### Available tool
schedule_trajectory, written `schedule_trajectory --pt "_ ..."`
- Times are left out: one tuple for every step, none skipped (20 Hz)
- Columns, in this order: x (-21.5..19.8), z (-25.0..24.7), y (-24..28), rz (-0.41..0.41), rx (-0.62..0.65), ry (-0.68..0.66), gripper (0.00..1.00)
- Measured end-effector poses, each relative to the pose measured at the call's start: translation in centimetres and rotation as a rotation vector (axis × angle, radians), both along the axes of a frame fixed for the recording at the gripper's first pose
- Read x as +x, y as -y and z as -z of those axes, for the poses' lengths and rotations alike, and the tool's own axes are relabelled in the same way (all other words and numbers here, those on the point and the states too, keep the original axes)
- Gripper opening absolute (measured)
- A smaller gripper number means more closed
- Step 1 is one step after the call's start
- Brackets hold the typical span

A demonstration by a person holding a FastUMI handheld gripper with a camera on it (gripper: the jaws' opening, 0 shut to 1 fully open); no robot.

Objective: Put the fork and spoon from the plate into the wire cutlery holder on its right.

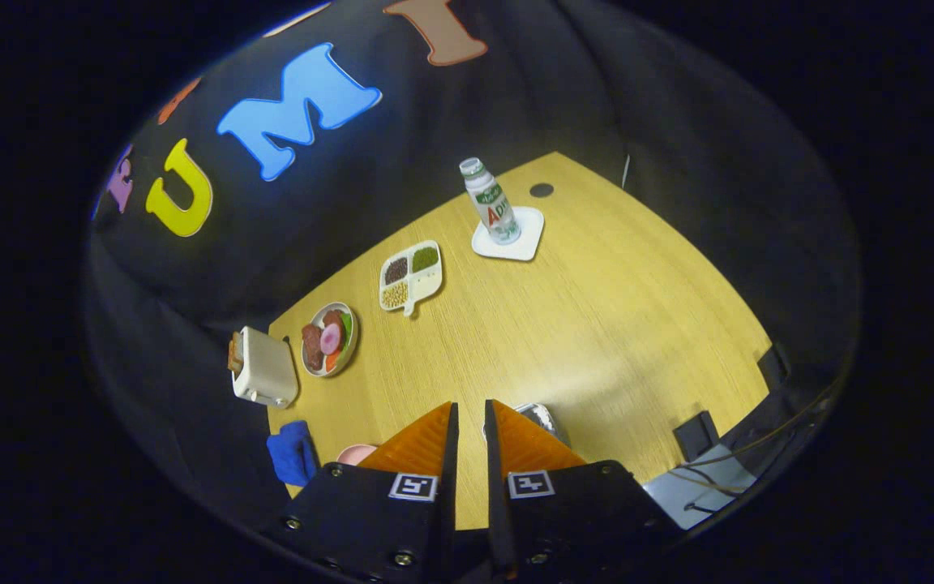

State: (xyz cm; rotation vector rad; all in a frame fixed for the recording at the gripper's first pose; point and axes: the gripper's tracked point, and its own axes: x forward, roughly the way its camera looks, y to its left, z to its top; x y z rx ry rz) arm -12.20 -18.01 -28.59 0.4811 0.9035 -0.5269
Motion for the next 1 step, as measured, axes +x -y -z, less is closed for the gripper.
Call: schedule_trajectory --pt "0.55 -1.09 0.43 -0.007 -0.058 0.041 0.18"
